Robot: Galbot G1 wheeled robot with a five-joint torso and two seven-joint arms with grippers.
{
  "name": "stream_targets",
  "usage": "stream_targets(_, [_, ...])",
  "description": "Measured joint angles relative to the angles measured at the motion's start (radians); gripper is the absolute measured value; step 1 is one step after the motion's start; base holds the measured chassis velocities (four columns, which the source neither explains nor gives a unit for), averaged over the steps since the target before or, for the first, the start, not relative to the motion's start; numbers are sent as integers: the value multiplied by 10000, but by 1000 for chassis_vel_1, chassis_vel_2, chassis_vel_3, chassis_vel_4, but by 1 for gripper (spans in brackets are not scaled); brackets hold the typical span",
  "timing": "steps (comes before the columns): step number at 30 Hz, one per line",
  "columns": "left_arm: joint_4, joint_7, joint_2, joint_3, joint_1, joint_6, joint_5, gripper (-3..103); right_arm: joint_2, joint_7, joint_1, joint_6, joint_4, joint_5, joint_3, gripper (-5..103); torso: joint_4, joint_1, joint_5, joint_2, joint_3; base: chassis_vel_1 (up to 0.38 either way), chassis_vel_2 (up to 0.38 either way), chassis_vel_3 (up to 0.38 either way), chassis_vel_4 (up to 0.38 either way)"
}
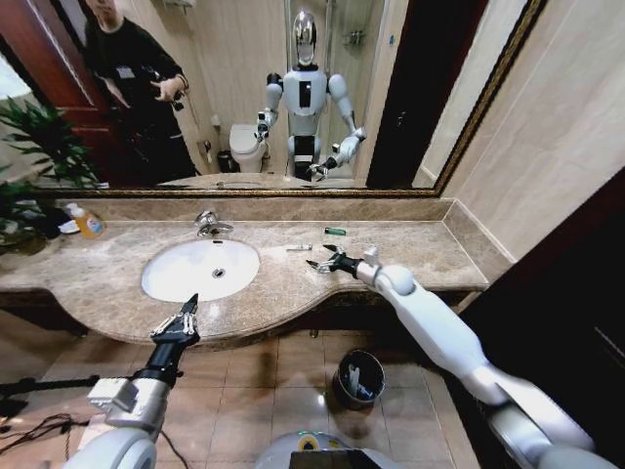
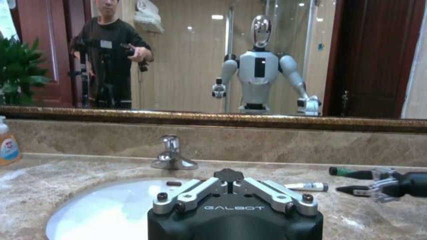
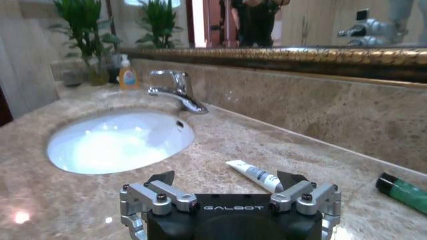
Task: Pick up the trash from the sink and place it in the trash bin.
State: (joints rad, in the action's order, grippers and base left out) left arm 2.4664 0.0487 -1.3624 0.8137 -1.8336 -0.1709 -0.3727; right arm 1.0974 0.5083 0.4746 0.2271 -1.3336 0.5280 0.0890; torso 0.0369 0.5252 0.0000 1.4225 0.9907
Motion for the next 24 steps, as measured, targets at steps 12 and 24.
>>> stream_targets(12, [0,0,0,0,0,0,0,0,558,-938,-1229,381,1144,-143,756,100,-2,-1,-1,0,-1,0,0,0,0])
stream_targets(24, [0,0,0,0,0,0,0,0,1163,-1139,-1874,583,2042,-277,1133,93,-2,-1,-2,1,-1,0,0,0,0])
